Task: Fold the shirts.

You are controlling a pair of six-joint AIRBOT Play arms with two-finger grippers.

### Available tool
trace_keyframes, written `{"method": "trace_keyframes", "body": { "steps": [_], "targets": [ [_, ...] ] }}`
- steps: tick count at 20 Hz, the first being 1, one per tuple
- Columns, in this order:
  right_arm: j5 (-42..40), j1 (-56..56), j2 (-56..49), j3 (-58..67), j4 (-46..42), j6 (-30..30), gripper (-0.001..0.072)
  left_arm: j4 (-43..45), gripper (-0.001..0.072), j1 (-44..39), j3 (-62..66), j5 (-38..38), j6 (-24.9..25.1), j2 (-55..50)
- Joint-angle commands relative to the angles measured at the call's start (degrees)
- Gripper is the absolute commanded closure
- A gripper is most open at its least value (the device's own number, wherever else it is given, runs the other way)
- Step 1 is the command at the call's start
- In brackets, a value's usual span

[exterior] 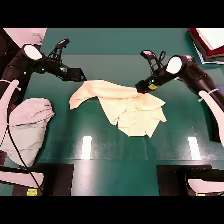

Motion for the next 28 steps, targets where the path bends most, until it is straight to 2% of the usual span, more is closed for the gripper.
{"method": "trace_keyframes", "body": {
  "steps": [1, 4, 7, 11, 14, 16, 18, 22, 27, 28],
  "targets": [
    [1.92, -3.15, -0.98, 4.59, 0.07, 0.26, 0.0259, 2.08, 0.0065, 2.51, 4.96, -4.17, -2.97, -0.04],
    [4.87, -7.08, 3.76, 5.51, 0.02, 0.2, 0.0259, 1.9, 0.0065, 4.24, 4.66, -9.33, -3.74, 4.44],
    [8.0, -10.43, 9.53, 5.51, 0.04, 0.17, 0.026, -1.25, 0.0066, 0.9, -5.64, -8.24, -3.8, 9.64],
    [10.21, -13.11, 14.4, 5.51, 0.04, 0.17, 0.026, -11.37, 0.0065, -9.49, -25.11, 1.25, -1.75, 11.58],
    [10.34, -13.07, 16.06, 5.51, -0.46, 0.15, 0.026, -13.42, 0.0065, -18.12, -33.53, 12.44, -2.01, 11.56],
    [10.82, -13.07, 16.06, 5.51, -0.44, 0.13, 0.026, -14.4, 0.0065, -21.94, -35.47, 16.85, -2.1, 11.47],
    [10.95, -13.07, 16.06, 5.51, -0.42, 0.15, 0.026, -14.67, 0.0064, -24.06, -35.56, 17.73, -2.47, 10.58],
    [11.06, -12.94, 16.06, 5.51, -0.15, 0.17, 0.026, -17.68, 0.0065, -26.93, -35.54, 18.6, -2.36, 7.34],
    [11.74, -12.94, 16.06, 5.51, 0.04, 0.17, 0.026, -20.46, 0.0067, -27.8, -35.54, 24.2, -2.38, 6.47],
    [12.33, -12.96, 16.06, 5.51, 0.02, 0.17, 0.026, -20.46, 0.0194, -27.8, -35.54, 24.79, -2.4, 6.47]
  ]
}}
